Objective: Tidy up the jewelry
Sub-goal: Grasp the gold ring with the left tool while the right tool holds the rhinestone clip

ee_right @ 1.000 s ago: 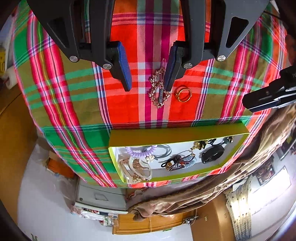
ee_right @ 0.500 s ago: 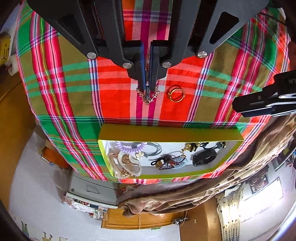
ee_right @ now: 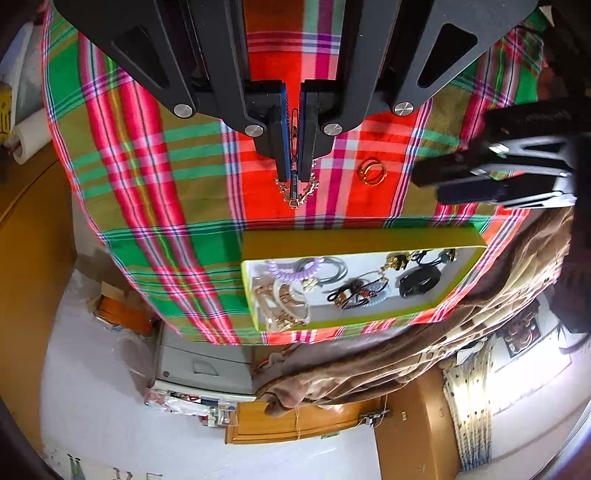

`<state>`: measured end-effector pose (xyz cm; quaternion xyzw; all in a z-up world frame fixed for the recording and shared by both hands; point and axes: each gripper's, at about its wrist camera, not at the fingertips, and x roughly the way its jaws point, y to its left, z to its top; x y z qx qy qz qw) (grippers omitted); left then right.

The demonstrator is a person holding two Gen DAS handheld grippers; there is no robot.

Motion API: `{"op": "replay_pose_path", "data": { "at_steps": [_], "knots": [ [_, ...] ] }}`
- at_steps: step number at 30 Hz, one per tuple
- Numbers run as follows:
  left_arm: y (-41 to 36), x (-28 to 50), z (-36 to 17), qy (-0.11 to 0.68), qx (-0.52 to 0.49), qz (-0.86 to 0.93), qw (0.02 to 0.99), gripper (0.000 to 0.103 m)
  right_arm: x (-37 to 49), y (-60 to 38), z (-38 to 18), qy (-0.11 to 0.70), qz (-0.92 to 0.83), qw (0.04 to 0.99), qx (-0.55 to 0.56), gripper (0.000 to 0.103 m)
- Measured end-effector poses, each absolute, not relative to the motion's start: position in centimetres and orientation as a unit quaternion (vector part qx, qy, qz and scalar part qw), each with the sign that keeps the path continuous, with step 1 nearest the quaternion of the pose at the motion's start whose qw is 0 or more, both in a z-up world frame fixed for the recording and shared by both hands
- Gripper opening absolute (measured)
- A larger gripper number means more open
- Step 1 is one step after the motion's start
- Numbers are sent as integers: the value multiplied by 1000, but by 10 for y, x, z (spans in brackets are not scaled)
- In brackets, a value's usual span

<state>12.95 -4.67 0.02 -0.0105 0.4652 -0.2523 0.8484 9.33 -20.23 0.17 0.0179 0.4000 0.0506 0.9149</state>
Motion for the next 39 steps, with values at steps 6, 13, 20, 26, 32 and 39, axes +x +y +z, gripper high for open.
{"op": "replay_pose_path", "data": {
  "at_steps": [6,13,20,26,32,39],
  "knots": [
    [-71,134,-7,475,14,-265,839,47,90,-214,6,393,41,918,23,3],
    [-91,136,-13,472,48,-252,843,47,89,-221,5,390,33,920,26,3],
    [-100,134,-13,467,72,-236,849,44,88,-224,5,387,33,921,30,3],
    [-97,137,-12,466,81,-220,853,28,89,-225,6,386,34,921,31,3],
    [-91,137,-11,467,72,-221,853,24,89,-224,7,385,33,922,31,3],
    [-79,136,-2,455,57,-220,861,24,92,-220,12,380,35,924,27,3]
  ]
}}
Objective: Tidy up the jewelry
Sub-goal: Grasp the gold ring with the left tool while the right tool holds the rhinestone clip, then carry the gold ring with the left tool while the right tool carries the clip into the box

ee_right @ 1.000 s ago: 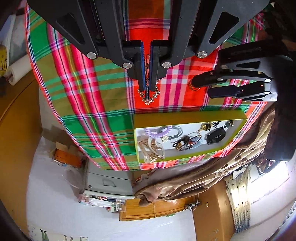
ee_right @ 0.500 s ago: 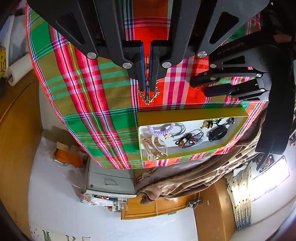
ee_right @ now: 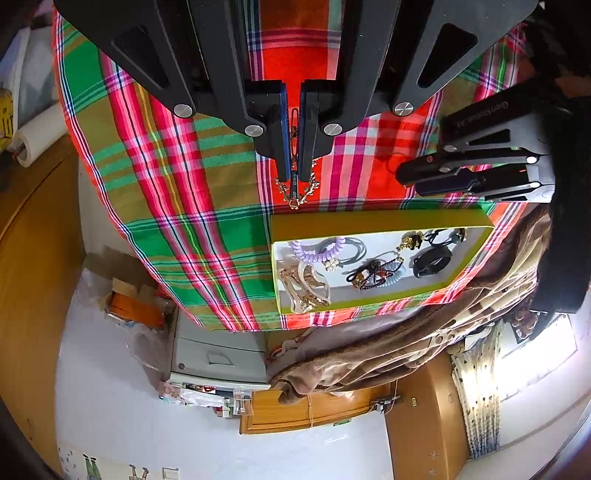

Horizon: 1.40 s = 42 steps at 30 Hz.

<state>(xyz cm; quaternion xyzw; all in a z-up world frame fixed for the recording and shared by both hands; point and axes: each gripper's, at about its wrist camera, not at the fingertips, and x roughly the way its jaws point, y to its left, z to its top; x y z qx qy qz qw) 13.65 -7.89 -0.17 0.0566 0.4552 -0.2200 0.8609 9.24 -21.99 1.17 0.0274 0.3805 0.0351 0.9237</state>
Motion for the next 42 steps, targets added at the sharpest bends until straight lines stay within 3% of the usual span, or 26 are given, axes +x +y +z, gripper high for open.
{"op": "replay_pose_path", "data": {
  "at_steps": [23,42],
  "knots": [
    [-11,183,39,416,8,-165,894,24,157,-175,31,369,98,924,16,4],
    [2,225,-1,457,-2,-135,879,24,217,-154,-6,423,149,894,24,3]
  ]
}}
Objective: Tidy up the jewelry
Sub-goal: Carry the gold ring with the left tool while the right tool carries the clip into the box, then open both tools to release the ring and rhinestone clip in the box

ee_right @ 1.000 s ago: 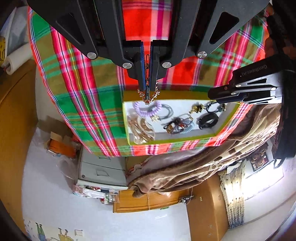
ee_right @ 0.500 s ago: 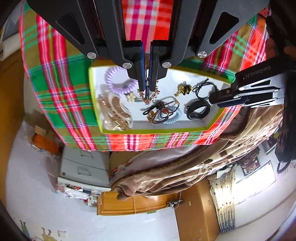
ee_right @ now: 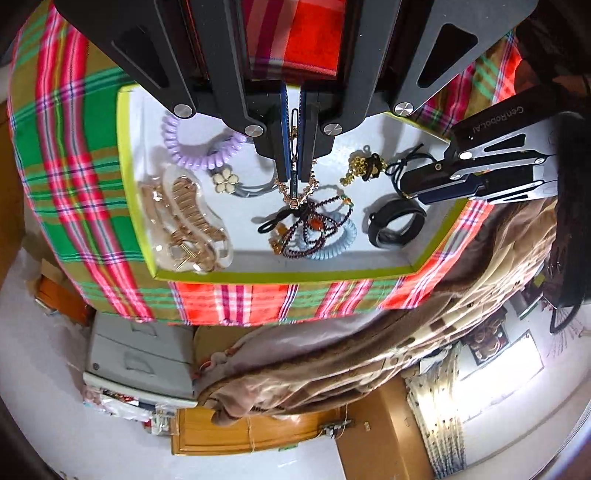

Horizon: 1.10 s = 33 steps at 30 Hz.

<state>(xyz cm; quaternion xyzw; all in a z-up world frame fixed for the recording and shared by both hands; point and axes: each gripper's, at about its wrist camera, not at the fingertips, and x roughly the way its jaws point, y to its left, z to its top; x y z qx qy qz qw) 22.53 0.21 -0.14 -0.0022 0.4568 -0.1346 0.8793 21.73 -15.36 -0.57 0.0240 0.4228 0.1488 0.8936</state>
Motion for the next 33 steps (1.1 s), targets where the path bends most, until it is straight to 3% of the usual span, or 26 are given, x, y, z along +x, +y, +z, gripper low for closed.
{"op": "replay_pose_path", "data": {
  "at_steps": [24,33],
  "knots": [
    [-2,229,-13,467,-5,-139,873,25,225,-147,-14,434,139,890,2,4],
    [-2,228,-11,468,-9,-142,872,35,223,-148,-12,427,139,894,5,10]
  ]
}}
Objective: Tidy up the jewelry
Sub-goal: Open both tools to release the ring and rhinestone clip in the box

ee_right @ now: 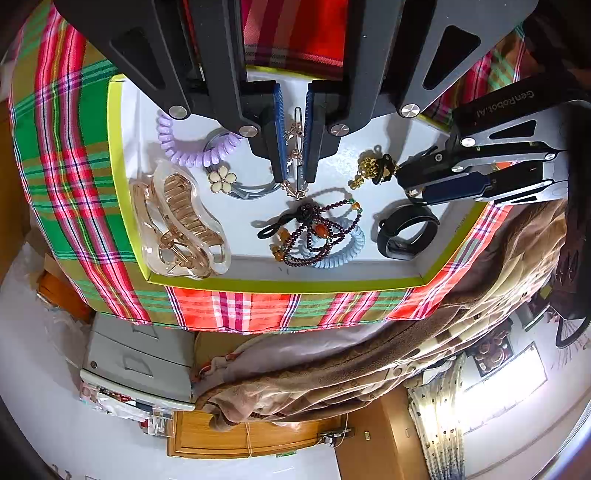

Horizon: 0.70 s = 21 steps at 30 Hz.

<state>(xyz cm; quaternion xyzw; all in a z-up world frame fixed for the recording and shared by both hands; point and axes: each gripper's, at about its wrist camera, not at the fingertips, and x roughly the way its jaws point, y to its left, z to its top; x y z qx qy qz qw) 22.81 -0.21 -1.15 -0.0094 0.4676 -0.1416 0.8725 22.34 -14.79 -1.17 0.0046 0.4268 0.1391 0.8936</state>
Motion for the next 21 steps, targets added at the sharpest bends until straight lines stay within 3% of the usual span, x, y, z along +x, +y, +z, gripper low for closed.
{"op": "replay_pose_path", "data": {
  "at_steps": [4,21],
  "knots": [
    [1,226,-9,466,-17,-138,874,37,219,-147,-7,416,132,900,-3,25],
    [4,170,26,419,-2,-86,904,43,169,-147,19,375,113,920,13,26]
  ]
}}
